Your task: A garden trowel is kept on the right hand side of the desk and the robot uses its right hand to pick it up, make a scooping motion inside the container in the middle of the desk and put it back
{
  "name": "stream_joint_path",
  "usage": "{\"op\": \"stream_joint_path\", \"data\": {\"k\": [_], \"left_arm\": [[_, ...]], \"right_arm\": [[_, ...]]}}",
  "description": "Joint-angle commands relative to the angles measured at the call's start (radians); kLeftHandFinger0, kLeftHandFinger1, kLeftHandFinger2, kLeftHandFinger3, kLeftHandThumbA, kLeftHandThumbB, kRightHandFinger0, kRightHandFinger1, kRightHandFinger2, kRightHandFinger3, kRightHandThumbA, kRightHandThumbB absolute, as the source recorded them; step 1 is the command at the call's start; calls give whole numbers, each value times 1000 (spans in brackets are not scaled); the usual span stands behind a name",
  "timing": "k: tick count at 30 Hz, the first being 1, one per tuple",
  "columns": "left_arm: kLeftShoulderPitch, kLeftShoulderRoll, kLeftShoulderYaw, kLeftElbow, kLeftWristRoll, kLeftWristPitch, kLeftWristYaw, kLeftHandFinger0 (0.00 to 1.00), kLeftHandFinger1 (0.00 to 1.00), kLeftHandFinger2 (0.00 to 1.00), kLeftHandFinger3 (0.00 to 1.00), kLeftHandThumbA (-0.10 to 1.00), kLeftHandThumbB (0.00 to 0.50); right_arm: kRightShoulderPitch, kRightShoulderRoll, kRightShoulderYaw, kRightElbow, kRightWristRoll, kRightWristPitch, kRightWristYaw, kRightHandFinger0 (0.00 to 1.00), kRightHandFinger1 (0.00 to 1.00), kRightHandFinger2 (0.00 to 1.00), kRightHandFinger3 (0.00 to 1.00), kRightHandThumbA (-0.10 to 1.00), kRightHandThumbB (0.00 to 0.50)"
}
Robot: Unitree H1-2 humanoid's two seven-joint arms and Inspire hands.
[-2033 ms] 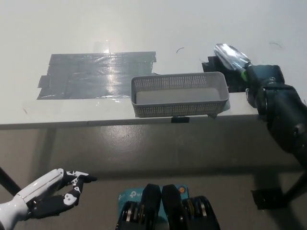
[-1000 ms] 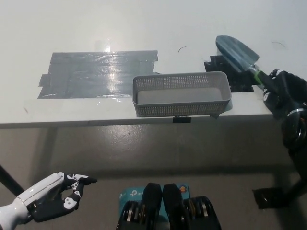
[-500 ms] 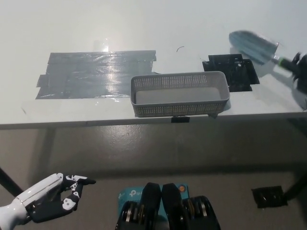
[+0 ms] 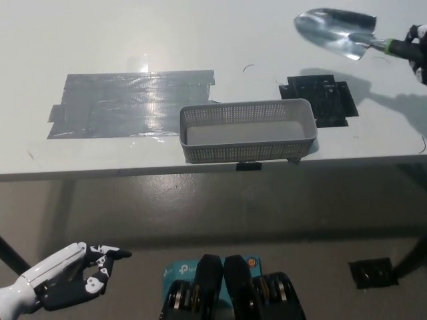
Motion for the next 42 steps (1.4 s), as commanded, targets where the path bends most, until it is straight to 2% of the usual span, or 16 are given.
{"op": "stream_joint_path", "data": {"k": [1,4,10,11,21,23,25,28,30,32,34,37,39,40,41,42], "left_arm": [[-4,32,6,1,-1,-14,-21,1000,930,864,1000,1000,402],[-1,31,12,-4,-1,-10,-15,1000,932,862,1000,1000,407],[-10,27,9,2,-2,-7,-16,1000,917,848,1000,1000,424],[-9,27,9,0,-1,-6,-16,1000,915,848,1000,1000,425],[-24,32,10,14,-8,-18,-27,1000,908,849,1000,1000,450],[-20,32,10,9,-3,-13,-24,1000,907,841,1000,1000,449],[-18,31,9,10,1,-15,-24,1000,900,840,1000,1000,446],[-7,33,13,0,2,-10,-22,1000,908,849,1000,1000,441],[2,35,13,-4,7,-17,-21,1000,903,859,1000,1000,425],[3,36,14,-2,7,-18,-23,1000,904,855,1000,1000,429],[6,34,16,-2,9,-22,-21,1000,904,836,1000,1000,423],[12,33,15,-5,6,-25,-24,1000,910,838,1000,1000,417],[12,33,16,-9,5,-24,-25,1000,907,837,1000,1000,414],[13,35,18,-11,6,-23,-25,1000,919,849,1000,1000,411],[13,35,17,-12,7,-22,-25,1000,924,854,1000,1000,412],[12,34,17,-14,4,-15,-26,1000,926,855,1000,1000,423]], "right_arm": [[-44,-80,-24,-106,101,-117,191,0,278,566,72,-100,93],[-44,-83,-4,-122,86,-161,229,0,326,588,118,-100,124],[-7,-94,-4,-177,59,-197,269,0,224,501,141,-100,145],[-2,-100,-4,-195,49,-192,282,0,243,530,177,-100,112],[5,-174,-11,-285,-4,-195,409,0,176,520,228,-100,44],[-16,-179,-19,-262,-3,-226,395,0,205,527,214,-100,64],[-22,-180,-24,-262,-10,-226,398,0,201,372,176,-100,125],[-44,-174,-24,-271,-21,-176,466,0,212,305,161,-100,154],[-76,-156,-12,-262,-39,-133,529,0,242,510,220,-100,181],[-89,-149,-8,-259,-54,-123,552,0,297,654,276,-100,156],[-118,-130,-2,-245,-65,-115,576,0,317,678,308,-100,77],[-142,-108,6,-238,-90,-89,610,0,311,653,275,-100,1],[-158,-88,10,-241,-105,-68,630,0,268,574,217,-100,0],[-172,-71,15,-228,-122,-61,628,59,338,664,386,-100,0],[-176,-65,15,-224,-130,-58,629,13,260,504,514,-100,0],[-187,-51,18,-231,-144,-41,642,86,320,557,583,-100,0]]}}
